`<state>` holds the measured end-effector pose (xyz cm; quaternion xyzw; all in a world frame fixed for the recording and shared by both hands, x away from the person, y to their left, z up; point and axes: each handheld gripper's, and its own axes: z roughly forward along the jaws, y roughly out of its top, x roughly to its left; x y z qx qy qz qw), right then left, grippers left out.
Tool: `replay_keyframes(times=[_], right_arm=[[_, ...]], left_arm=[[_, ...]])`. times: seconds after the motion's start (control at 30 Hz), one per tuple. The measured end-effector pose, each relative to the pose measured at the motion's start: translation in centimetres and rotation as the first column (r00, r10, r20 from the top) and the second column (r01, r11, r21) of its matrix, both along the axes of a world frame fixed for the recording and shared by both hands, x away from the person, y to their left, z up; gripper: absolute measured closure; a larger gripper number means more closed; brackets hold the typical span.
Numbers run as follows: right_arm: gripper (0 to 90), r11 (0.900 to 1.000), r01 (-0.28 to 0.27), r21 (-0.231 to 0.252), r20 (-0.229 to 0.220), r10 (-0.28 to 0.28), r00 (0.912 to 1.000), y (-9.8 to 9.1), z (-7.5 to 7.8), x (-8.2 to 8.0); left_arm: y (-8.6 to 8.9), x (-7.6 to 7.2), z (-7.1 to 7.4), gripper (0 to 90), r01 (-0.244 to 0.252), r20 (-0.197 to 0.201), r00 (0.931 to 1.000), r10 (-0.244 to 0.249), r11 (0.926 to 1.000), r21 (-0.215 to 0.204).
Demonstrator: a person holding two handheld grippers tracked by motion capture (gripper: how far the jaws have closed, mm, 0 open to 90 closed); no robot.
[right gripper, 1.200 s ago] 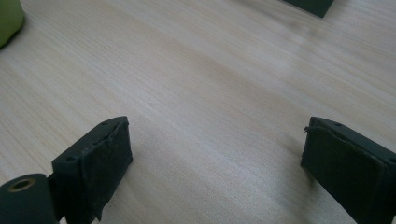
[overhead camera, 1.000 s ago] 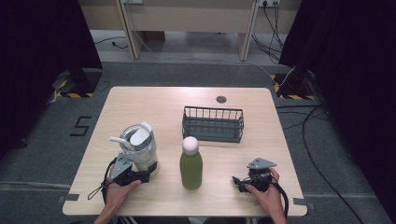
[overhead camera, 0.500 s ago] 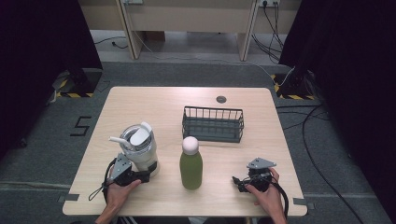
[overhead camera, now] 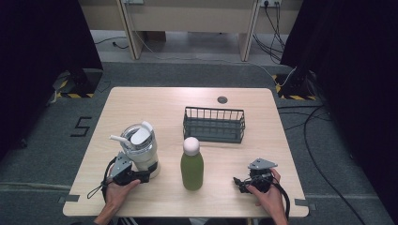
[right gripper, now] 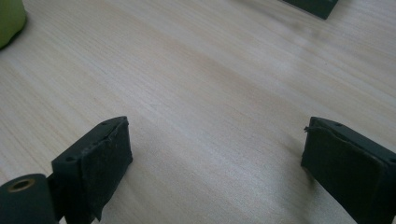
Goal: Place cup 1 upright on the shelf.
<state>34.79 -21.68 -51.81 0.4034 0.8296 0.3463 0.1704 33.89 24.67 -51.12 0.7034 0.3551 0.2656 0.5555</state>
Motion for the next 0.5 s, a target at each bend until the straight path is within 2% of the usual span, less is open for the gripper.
replay_keyframes(times=[0.33,0.5], right_arm=[[8.5,1.0000,-0.001,0.000,0.001,0.001,1.0000,-0.01,0.00,0.00],[8.4,1.0000,-0.001,-0.001,0.001,0.001,1.0000,-0.01,0.00,0.00]], left_arm=[[-0.44,-0.29,0.52,10.8,0.019,0.017,0.9997,-0.019,0.9998,0.004],[-0.21,-0.35,1.03,10.8,0.014,0.029,0.9995,-0.013,0.9998,-0.014]])
